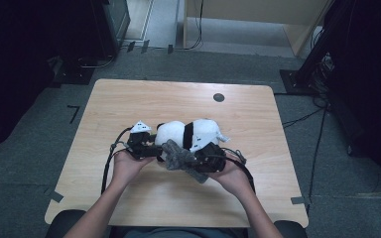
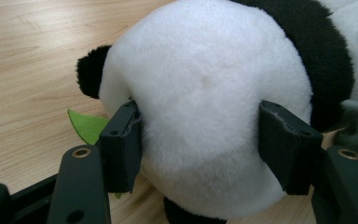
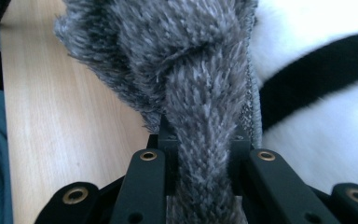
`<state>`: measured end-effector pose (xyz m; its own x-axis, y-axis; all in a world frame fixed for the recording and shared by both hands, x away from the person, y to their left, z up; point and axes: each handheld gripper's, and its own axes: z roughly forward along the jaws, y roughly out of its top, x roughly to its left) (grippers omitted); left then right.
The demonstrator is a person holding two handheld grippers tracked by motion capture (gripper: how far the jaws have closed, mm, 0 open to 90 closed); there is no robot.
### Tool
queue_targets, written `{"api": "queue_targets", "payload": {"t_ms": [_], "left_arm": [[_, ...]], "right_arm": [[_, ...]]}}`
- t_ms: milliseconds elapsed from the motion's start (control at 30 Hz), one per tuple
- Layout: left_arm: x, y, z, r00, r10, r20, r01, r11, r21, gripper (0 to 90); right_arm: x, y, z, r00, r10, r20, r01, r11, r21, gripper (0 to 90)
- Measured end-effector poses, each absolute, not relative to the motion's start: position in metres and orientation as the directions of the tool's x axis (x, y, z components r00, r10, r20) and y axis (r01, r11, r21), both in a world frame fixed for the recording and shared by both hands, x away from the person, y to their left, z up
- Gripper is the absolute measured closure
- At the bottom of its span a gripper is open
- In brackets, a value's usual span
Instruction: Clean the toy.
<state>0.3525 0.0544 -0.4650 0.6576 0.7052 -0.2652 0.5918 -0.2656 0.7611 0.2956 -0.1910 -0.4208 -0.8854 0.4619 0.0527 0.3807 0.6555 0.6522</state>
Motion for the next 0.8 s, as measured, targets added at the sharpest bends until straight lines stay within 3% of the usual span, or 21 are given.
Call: {"api": "queue_targets", "payload": {"t_ms": [167,467,800], "left_arm": [[0.352,0.054,-0.464,0.656,0.708,-0.264,0.591,-0.263,0.763,36.0],[0.351,0.054,-0.463,0.655,0.709,-0.262,0.588,-0.261,0.766,35.7],[0.351,0.053,-0.461,0.641,0.721,-0.264,0.606,-0.263,0.751,49.9]], "right_arm": [[0.301,-0.189,-0.423,-0.878,0.470,0.089,0.405,0.630,0.663,76.1],[0.304,-0.219,-0.395,-0.830,0.553,0.075,0.423,0.536,0.731,76.1],[0.310,-0.257,-0.384,-0.764,0.641,0.070,0.461,0.467,0.755,76.1]]}}
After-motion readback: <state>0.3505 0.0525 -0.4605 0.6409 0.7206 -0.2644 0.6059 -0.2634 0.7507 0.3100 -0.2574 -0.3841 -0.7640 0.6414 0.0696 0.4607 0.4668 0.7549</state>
